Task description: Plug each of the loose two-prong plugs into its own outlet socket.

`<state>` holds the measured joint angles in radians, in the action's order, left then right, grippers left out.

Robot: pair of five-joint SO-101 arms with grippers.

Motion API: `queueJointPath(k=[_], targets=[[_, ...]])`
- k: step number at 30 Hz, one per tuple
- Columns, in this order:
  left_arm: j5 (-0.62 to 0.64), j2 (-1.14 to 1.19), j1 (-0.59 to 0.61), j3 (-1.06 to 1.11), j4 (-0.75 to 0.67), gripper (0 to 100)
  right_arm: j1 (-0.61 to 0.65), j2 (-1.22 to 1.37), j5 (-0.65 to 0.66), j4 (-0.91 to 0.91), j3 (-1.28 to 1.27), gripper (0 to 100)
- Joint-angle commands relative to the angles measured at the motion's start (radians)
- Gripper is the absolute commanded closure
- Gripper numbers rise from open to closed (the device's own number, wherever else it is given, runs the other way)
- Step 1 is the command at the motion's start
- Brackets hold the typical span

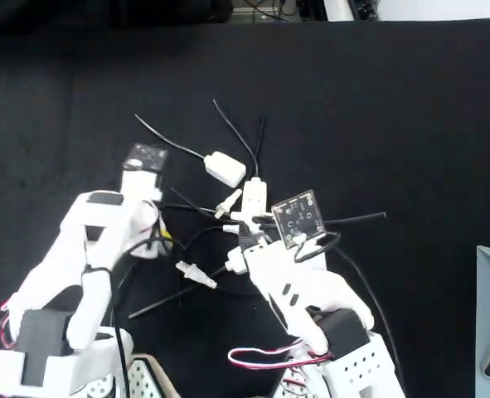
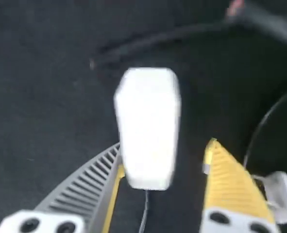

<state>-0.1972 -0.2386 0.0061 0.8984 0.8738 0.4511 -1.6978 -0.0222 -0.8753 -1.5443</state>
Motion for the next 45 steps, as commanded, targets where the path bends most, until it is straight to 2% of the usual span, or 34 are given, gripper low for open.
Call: queueJointPath(k=[1,9,11,15,17,21,25,32,34,37,41,45], targets=[[-0.035,0.002,0.047,-0.038,-0.021,74,-0.015,-0.007,-0.009,0.003,0.005,98.5],[-0.046,-0.078,0.053,-0.039,-0.026,89,-0.015,-0.007,-0.009,0.003,0.005,98.5],[-0.043,-0.143,0.07,-0.035,-0.006,87,-0.015,-0.007,-0.009,0.003,0.005,98.5],[-0.043,-0.296,0.125,-0.039,0.064,73,-0.015,-0.007,-0.009,0.003,0.005,98.5],[-0.043,-0.356,0.173,-0.039,0.063,69,-0.015,-0.007,-0.009,0.003,0.005,98.5],[-0.049,-0.385,0.231,-0.031,0.066,69,-0.014,-0.007,-0.009,0.003,0.005,98.5],[-0.051,-0.384,0.231,-0.008,0.061,69,-0.012,-0.007,-0.009,0.003,0.005,98.5],[-0.049,-0.382,0.116,0.002,0.057,69,-0.012,-0.007,-0.009,0.0,0.005,98.5],[-0.049,-0.381,0.116,0.018,0.023,69,-0.012,-0.007,-0.009,0.0,0.005,98.5],[-0.054,-0.345,0.165,0.062,-0.083,69,-0.012,-0.007,-0.009,-0.002,0.005,98.5],[-0.143,-0.198,0.263,0.085,-0.206,69,-0.012,-0.007,-0.009,-0.002,0.005,98.5],[-0.155,-0.078,0.415,-0.038,-0.206,69,-0.012,-0.007,-0.009,-0.002,0.005,98.5]])
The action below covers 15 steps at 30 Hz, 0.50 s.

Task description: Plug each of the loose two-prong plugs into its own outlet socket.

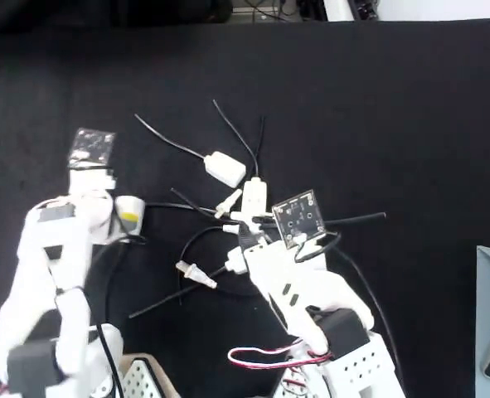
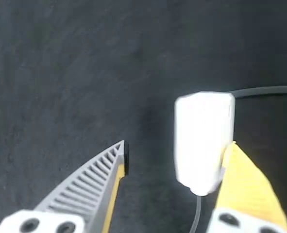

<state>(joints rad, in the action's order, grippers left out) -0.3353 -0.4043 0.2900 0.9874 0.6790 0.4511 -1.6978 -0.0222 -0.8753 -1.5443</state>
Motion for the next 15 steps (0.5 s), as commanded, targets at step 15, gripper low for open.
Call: queueJointPath(k=[15], targets=[[-0.009,0.107,0.087,-0.36,0.302,69,-0.015,-0.008,-0.009,-0.002,0.004,98.5]])
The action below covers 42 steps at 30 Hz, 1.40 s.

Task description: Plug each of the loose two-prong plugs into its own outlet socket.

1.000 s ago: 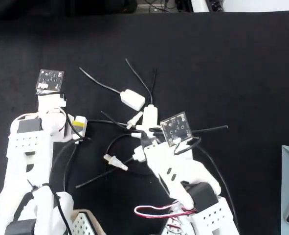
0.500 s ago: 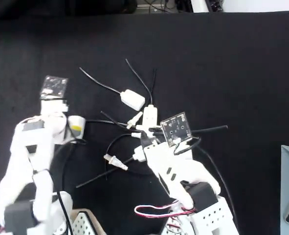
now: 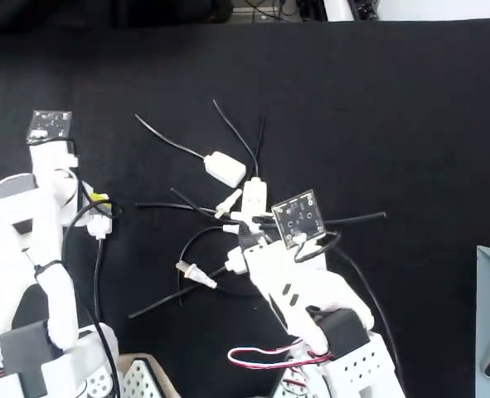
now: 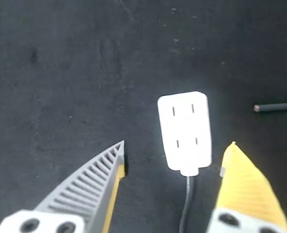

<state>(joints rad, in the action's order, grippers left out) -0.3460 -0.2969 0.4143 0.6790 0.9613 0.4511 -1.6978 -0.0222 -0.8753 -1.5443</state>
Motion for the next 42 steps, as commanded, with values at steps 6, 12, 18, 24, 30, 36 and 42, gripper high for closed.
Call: queueJointPath(k=[6,12,18,24,30,36,42], targets=[[0.002,0.011,-0.039,-0.042,0.015,69,-0.015,-0.008,-0.009,-0.002,0.004,98.5],[0.037,0.012,-0.097,0.03,-0.072,69,-0.015,-0.008,-0.009,-0.002,0.004,98.5],[0.061,0.012,-0.107,0.137,-0.245,69,-0.015,-0.008,-0.009,-0.003,0.002,98.5],[0.058,0.012,-0.099,0.186,-0.267,69,-0.015,-0.008,-0.009,-0.003,0.002,98.5],[0.063,0.012,-0.065,0.191,-0.284,69,-0.015,-0.008,-0.009,-0.003,0.002,98.5],[0.057,0.012,-0.079,0.275,-0.417,81,-0.015,-0.008,-0.009,-0.003,0.002,98.5],[-0.006,0.008,-0.166,0.332,-0.474,89,-0.017,-0.008,-0.009,-0.003,0.002,98.5]])
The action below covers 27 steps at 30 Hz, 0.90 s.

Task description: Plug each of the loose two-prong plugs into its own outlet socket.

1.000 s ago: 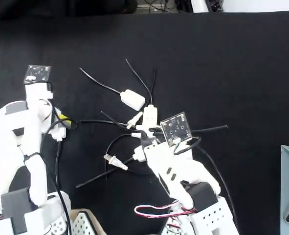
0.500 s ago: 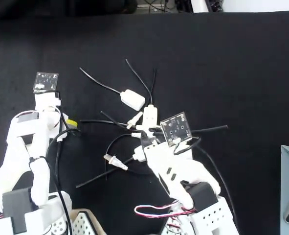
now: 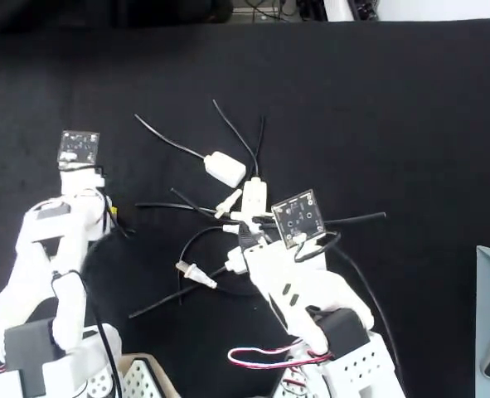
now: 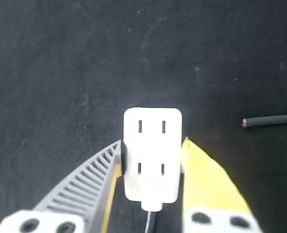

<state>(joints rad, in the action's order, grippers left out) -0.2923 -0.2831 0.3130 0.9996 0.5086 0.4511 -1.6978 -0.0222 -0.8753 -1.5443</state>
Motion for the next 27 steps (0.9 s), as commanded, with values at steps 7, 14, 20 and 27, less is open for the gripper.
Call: queueJointPath(k=[7,14,20,27], targets=[[-0.198,-0.015,-0.252,0.021,0.106,97,-0.055,-0.008,-0.008,-0.003,0.004,98.5],[-0.199,-0.015,-0.398,-0.059,0.269,97,-0.061,-0.008,-0.005,-0.003,0.004,98.5],[-0.201,-0.015,-0.521,-0.085,0.298,97,-0.106,-0.008,-0.003,-0.002,0.012,98.5],[-0.201,-0.015,-0.57,-0.087,0.296,96,-0.114,-0.008,-0.003,0.0,0.012,98.5]])
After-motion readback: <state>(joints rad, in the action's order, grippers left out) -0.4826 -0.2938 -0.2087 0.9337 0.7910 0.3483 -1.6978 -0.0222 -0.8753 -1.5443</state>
